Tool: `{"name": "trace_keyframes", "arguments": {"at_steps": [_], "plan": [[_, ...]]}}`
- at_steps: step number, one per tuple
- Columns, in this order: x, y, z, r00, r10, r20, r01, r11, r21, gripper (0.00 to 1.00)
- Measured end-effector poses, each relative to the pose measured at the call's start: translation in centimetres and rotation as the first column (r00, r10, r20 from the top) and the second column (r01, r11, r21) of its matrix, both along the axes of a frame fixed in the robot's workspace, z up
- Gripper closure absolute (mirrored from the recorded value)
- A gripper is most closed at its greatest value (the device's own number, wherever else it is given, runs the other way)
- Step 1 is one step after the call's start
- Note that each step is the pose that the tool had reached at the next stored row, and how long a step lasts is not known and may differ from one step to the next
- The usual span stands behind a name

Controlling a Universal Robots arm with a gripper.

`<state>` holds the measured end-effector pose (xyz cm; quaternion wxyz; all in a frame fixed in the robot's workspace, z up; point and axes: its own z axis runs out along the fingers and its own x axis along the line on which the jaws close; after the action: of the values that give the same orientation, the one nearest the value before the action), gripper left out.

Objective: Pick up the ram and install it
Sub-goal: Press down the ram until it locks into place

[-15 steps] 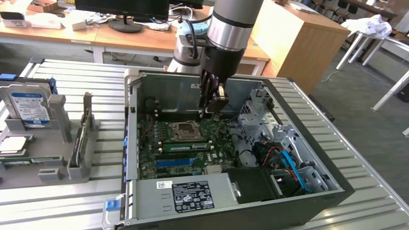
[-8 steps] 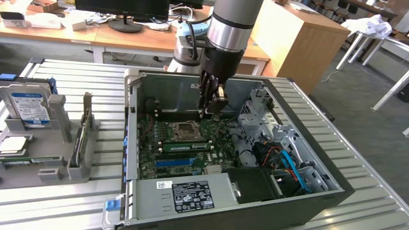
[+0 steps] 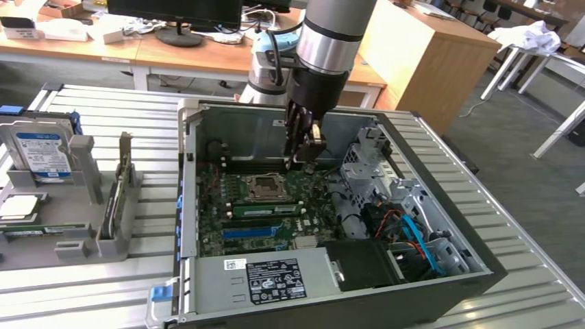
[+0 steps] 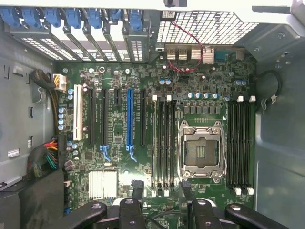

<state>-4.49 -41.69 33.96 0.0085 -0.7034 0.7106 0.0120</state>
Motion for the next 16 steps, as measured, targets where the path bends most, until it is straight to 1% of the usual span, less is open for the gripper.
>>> {"name": "trace_keyframes", "arguments": {"at_steps": [1,2,3,4,5,8,16], "plan": [[0.0,0.0,0.0,1.0,0.0,-0.0001,0.0,1.0,0.0,0.59],[0.0,0.0,0.0,1.0,0.0,0.0,0.0,1.0,0.0,0.65],[0.0,0.0,0.0,1.0,0.0,0.0,0.0,1.0,0.0,0.65],[0.0,0.0,0.0,1.0,0.0,0.0,0.0,1.0,0.0001,0.71],[0.0,0.0,0.0,1.0,0.0,0.0,0.0,1.0,0.0,0.71],[0.0,0.0,0.0,1.0,0.0,0.0,0.0,1.0,0.0,0.89],[0.08,0.0,0.0,1.0,0.0,-0.0001,0.0,1.0,0.0,0.89]]}}
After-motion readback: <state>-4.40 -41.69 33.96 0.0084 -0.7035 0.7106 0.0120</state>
